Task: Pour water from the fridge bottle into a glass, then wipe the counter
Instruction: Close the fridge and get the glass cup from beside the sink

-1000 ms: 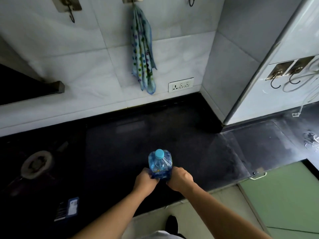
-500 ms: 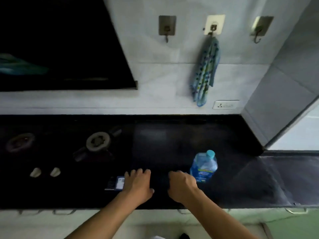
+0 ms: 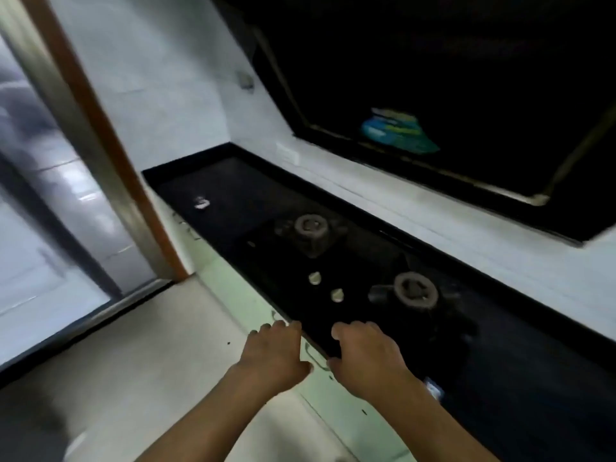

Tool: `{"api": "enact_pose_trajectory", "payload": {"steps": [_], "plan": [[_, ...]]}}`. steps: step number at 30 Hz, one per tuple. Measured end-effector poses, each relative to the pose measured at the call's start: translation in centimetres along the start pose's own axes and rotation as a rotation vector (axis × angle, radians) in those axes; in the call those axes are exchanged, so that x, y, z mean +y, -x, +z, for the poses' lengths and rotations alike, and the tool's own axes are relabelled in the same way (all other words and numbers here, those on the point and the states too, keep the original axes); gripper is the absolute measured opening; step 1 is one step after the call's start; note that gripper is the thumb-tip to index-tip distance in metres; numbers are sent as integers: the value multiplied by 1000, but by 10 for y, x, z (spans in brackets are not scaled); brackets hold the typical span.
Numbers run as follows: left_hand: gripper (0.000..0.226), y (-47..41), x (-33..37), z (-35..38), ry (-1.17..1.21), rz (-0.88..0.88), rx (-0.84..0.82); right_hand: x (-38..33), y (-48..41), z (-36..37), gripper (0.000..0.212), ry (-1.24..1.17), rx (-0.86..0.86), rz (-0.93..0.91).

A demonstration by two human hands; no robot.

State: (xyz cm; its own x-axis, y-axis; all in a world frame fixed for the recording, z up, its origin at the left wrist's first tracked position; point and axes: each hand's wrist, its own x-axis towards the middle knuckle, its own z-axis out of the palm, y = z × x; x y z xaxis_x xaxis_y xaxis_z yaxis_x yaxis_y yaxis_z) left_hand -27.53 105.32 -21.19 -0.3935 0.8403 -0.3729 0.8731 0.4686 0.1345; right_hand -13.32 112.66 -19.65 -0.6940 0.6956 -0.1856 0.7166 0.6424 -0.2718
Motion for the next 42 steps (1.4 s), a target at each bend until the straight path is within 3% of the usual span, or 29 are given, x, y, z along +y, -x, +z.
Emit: {"api": "enact_pose_trajectory", "payload": {"steps": [14, 21, 28, 39, 42], "plan": [[60, -1, -167, -75, 160, -610, 209, -158, -181, -27, 42, 38, -64, -618], [58, -3, -228, -103, 258, -823, 278, -233, -244, -35, 33, 65, -101, -802], [61, -13, -325, -129, 271, -904, 319, -337, -299, -24, 27, 69, -91, -926], [58, -56, -490, -203, 218, -856, 477, -480, -404, -12, 20, -47, -62, -855], [59, -67, -519, -217, 185, -860, 552, -502, -432, -10, 43, -183, -64, -868]]}}
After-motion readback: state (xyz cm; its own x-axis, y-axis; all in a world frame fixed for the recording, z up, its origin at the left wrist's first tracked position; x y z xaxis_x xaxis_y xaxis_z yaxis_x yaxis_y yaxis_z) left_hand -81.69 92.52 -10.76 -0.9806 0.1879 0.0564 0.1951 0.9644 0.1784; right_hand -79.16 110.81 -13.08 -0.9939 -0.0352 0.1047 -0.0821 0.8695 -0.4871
